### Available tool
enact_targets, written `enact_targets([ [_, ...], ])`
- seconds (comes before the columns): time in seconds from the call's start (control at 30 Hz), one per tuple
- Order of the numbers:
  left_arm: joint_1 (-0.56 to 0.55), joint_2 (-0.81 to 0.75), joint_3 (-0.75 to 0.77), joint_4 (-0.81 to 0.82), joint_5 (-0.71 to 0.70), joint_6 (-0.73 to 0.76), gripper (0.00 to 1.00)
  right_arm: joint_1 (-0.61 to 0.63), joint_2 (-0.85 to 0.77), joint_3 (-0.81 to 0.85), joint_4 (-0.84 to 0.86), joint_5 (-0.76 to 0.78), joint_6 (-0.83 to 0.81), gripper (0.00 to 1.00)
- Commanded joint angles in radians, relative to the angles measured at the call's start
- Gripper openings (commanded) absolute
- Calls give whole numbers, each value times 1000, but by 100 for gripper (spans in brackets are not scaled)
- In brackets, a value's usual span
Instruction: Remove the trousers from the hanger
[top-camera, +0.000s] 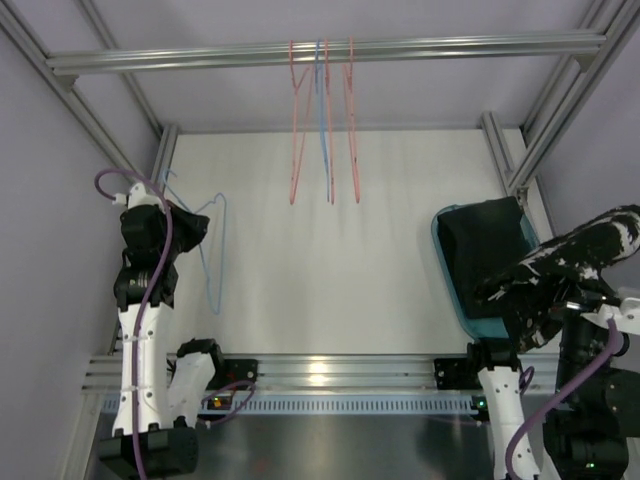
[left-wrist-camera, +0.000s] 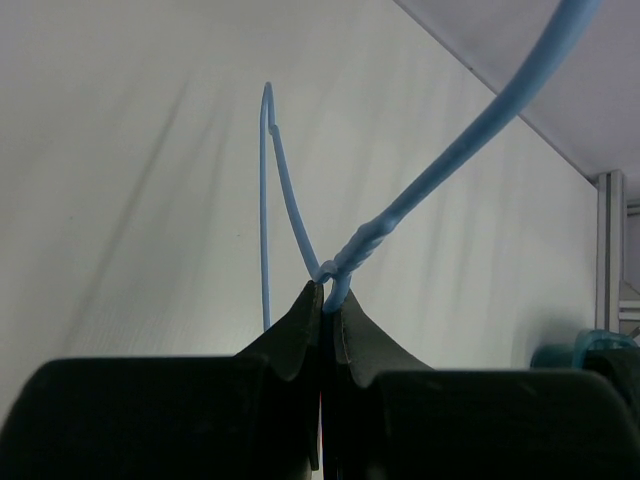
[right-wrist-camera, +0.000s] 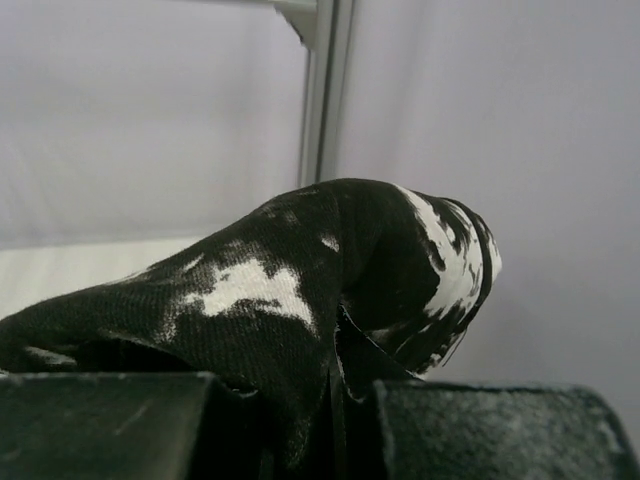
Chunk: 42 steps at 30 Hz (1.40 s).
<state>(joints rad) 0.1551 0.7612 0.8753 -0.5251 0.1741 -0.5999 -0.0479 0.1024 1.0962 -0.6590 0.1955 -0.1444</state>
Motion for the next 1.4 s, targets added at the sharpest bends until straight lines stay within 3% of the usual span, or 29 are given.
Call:
enact_targets([
  [0.0, -8, -25, 45, 65, -13, 8, 0, -17, -35, -30, 13, 82, -102, 0],
  [0.17, -8, -46, 50, 63, -18, 23, 0, -17, -27, -130, -16, 185, -162, 0],
  [0.43, -8, -75, 57, 62, -4, 55, 0, -17, 140, -349, 208, 70, -185, 0],
  [0.73, -8, -149, 111, 62, 143, 172, 0, -17, 609, -417, 569, -14, -115, 0],
  [0.87, -8, -169, 120, 60, 220, 224, 0, -17, 822, -378, 636, -80, -67, 0],
  [0.9, -8, -172, 126, 60, 237, 233, 0, -17, 859, -363, 627, -93, -54, 3],
  [0.93, -9, -171, 131, 60, 263, 251, 0, -17, 891, -333, 618, -109, -47, 14],
  [1.0, -9, -165, 145, 59, 274, 287, 0, -17, 970, -306, 587, -117, -40, 24],
  [1.03, -9, -161, 149, 60, 280, 301, 0, -17, 987, -289, 576, -126, -38, 39],
  [1.1, -9, -148, 175, 59, 304, 353, 0, -17, 1004, -279, 546, -134, -32, 54],
  [1.2, -9, -105, 220, 51, 320, 415, 0, -17, 967, -265, 489, -155, -20, 86],
  [1.3, -8, -47, 280, 50, 330, 456, 0, -17, 904, -237, 420, -172, -9, 99],
  [1.37, -9, -11, 327, 50, 337, 465, 0, -17, 864, -207, 382, -183, -4, 99],
])
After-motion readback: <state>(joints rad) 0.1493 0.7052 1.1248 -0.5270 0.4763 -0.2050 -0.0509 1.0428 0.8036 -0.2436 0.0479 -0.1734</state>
